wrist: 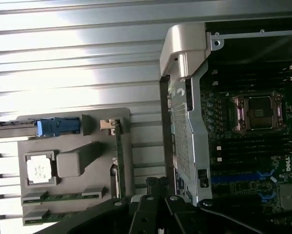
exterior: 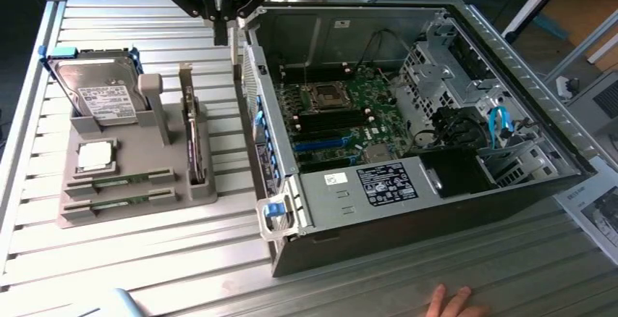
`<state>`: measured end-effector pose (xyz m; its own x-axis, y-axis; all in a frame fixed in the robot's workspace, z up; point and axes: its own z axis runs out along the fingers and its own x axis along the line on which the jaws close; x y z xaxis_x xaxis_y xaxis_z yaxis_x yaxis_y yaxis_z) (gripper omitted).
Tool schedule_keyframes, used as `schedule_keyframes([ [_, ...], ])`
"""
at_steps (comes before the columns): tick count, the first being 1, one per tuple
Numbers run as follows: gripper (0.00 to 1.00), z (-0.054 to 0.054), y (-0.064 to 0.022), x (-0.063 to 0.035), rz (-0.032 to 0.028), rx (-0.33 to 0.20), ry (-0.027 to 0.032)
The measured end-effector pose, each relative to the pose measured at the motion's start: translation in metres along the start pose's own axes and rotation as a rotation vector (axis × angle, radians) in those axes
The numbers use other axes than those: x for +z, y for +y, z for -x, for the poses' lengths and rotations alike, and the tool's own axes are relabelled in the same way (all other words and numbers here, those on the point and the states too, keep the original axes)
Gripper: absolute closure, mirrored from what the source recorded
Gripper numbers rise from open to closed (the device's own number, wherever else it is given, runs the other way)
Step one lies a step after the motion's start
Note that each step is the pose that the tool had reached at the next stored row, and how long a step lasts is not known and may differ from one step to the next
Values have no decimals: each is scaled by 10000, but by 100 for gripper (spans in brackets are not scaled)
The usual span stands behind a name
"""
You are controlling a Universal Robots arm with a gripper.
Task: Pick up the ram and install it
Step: 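Reach for the ram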
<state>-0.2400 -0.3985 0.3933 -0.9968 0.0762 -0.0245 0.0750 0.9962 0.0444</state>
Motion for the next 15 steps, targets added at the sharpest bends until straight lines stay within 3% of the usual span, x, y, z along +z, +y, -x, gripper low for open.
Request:
schedule_keyframes([
  [15, 89, -465, -31, -13, -1, 1, 0],
])
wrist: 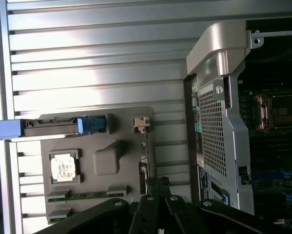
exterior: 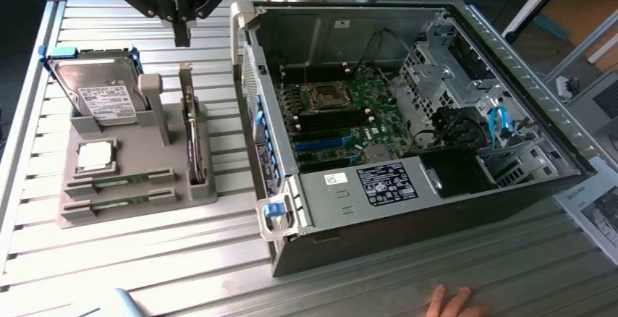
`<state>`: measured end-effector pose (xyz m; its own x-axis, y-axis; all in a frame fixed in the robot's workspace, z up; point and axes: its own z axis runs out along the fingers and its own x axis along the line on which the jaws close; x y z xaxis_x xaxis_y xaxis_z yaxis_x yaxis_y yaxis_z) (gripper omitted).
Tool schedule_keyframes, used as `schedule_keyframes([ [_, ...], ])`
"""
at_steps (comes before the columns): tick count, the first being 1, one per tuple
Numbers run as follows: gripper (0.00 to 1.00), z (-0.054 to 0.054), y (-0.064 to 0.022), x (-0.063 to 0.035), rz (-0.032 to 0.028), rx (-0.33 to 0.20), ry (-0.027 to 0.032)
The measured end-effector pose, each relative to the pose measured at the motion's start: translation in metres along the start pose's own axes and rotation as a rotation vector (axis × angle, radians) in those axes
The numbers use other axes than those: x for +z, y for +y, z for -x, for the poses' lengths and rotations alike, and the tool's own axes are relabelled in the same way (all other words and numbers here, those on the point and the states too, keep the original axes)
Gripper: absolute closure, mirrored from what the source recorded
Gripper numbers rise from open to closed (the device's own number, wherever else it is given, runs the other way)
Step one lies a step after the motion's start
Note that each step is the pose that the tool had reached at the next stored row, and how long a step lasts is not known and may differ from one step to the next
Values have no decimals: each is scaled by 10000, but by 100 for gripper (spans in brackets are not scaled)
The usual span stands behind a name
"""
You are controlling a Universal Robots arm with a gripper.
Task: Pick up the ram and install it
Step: 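Reach for the ram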
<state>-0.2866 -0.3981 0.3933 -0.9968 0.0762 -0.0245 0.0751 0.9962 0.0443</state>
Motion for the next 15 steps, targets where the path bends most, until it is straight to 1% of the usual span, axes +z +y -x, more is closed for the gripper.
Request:
schedule_keyframes([
  [4, 89, -144, -11, -4, 0, 0, 0],
  [5, 89, -187, -14, -5, 0, -1, 1],
  [6, 89, -260, -19, -7, 0, 1, 0],
  [8, 89, -344, -25, -9, 0, 0, 0],
  [12, 89, -454, -34, -12, 0, -1, 0],
  [14, 89, -541, -40, -14, 0, 0, 0],
  [15, 89, -565, -42, -15, 0, 0, 1],
])
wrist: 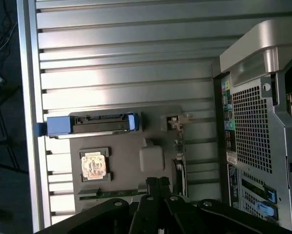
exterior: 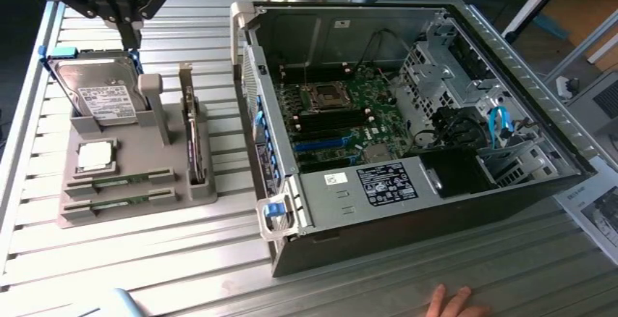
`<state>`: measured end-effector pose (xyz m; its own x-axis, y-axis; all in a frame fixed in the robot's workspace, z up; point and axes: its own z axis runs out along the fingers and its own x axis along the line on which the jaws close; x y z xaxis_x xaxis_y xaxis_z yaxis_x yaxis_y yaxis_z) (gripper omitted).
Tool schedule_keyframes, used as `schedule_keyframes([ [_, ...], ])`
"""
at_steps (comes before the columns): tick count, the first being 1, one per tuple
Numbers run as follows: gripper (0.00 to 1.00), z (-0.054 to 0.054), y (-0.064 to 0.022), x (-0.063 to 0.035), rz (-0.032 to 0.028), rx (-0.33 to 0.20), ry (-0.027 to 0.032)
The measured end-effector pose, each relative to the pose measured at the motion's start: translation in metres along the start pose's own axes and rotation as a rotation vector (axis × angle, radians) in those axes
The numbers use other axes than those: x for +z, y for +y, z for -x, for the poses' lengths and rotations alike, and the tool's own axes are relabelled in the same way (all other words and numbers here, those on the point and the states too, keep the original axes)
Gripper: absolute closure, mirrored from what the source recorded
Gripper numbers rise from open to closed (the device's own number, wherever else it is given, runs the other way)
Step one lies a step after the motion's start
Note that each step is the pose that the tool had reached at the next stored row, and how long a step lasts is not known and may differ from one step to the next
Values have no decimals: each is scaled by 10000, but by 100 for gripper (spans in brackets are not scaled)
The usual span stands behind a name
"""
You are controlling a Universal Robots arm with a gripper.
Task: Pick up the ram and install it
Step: 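Reach for the ram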
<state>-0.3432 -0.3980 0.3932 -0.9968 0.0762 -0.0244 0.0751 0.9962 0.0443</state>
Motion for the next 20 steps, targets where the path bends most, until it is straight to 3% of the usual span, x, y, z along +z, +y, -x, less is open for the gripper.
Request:
schedule_keyframes([
  [9, 89, -313, -23, -6, 2, 1, -2],
  [20, 89, -322, -47, -8, 1, -1, -1],
])
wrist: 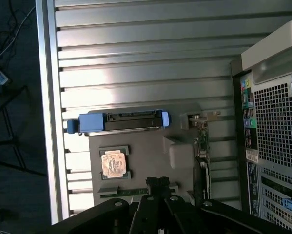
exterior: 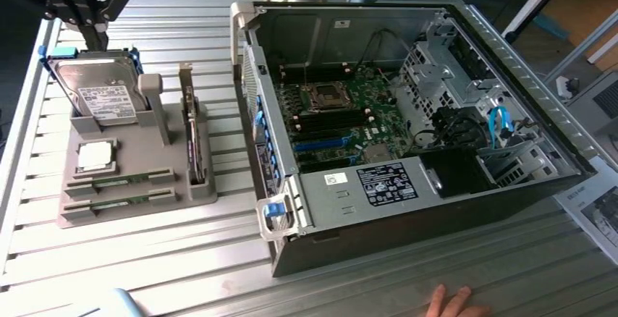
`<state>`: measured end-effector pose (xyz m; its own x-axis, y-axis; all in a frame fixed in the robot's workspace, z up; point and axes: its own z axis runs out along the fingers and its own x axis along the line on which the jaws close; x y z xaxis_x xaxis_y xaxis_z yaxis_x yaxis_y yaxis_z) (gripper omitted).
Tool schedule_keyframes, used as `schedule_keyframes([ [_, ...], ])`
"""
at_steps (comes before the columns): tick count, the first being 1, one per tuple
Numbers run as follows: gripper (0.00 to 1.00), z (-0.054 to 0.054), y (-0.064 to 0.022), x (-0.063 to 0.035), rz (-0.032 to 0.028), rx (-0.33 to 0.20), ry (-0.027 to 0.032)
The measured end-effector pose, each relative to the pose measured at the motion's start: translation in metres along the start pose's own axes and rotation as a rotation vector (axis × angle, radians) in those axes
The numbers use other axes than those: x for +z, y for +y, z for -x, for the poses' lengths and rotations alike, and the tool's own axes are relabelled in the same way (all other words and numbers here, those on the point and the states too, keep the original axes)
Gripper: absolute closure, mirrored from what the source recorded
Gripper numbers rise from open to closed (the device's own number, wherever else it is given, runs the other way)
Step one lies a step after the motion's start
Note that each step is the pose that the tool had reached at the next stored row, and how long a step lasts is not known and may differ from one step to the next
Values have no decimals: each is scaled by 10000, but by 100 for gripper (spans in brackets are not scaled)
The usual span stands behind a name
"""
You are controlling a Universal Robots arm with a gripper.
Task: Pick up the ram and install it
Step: 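Reach for the ram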
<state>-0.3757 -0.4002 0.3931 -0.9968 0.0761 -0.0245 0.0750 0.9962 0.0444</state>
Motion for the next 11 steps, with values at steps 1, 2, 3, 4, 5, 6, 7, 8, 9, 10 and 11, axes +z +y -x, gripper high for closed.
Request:
schedule_keyframes([
  [1, 89, -5, -22, -2, -1, 1, 1],
  [2, 89, -9, -43, -3, -1, 1, 1],
  [3, 89, -13, -57, -3, 0, 1, 0],
  [4, 89, -16, -73, -3, 0, 1, 0],
  [5, 89, -24, -106, -5, 0, 1, 0],
  [6, 89, -29, -132, -7, 0, 1, 0],
  [7, 89, -37, -165, -8, 0, 1, 0],
  [8, 89, -44, -197, -10, -1, 1, 1],
  [9, 89, -52, -228, -11, 0, 1, 0],
  [10, 89, -56, -249, -12, -1, 0, 1],
  [11, 89, -60, -266, -13, 0, 0, 0],
])
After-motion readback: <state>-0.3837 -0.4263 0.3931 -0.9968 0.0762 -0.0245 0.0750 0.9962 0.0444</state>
